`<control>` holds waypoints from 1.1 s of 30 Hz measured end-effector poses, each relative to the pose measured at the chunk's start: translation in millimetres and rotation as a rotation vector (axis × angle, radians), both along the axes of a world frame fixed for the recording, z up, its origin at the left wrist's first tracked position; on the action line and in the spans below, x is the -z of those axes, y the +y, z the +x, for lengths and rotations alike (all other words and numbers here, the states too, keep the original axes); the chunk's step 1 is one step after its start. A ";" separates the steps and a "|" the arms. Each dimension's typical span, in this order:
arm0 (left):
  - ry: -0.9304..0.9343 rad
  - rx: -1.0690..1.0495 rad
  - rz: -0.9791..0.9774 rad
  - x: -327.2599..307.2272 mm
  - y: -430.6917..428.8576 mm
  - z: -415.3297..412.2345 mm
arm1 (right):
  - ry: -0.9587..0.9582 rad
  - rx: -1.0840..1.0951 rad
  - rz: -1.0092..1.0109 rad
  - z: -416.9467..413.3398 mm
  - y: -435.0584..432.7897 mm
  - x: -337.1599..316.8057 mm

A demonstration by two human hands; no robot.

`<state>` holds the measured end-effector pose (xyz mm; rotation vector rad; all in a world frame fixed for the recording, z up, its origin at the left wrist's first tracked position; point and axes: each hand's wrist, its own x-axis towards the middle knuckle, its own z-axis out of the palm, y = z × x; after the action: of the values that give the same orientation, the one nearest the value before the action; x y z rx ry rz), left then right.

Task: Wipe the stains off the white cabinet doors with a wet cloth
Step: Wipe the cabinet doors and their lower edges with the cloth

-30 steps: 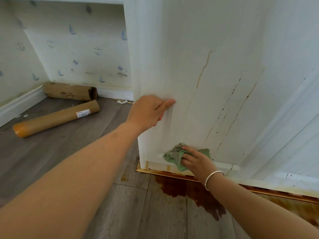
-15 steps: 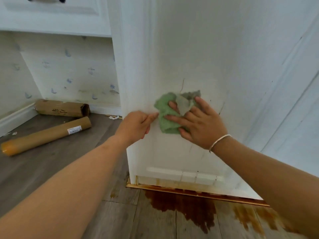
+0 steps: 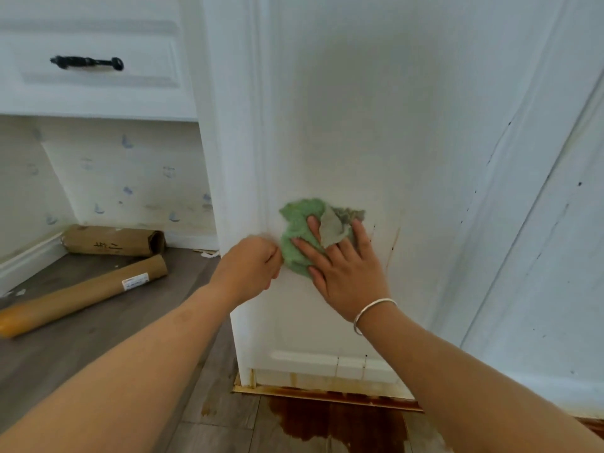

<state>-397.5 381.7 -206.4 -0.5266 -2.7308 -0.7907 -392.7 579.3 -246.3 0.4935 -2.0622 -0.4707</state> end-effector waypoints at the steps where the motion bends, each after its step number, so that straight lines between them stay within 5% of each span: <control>1: 0.003 0.006 -0.004 -1.3 1.9 1.3 | -0.012 0.004 0.012 1.2 -0.2 1.3; 11: 0.323 0.087 -0.003 -82.3 68.4 7.1 | 0.186 0.027 -0.320 6.3 51.9 -100.0; 20: 0.368 0.154 -0.517 -72.0 65.9 -0.1 | 0.026 0.124 -0.567 8.6 26.5 35.2; 26: 0.258 0.181 -0.393 -70.3 63.9 -5.9 | -0.104 0.232 -0.568 28.8 26.2 87.4; 33: 0.312 0.114 -0.291 -69.9 65.9 -1.6 | 0.029 0.123 -0.804 16.4 26.4 -18.4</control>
<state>-399.0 447.6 -136.5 -0.7985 -2.5484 -0.3000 -376.3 605.7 -227.9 -0.1218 -2.0542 0.2939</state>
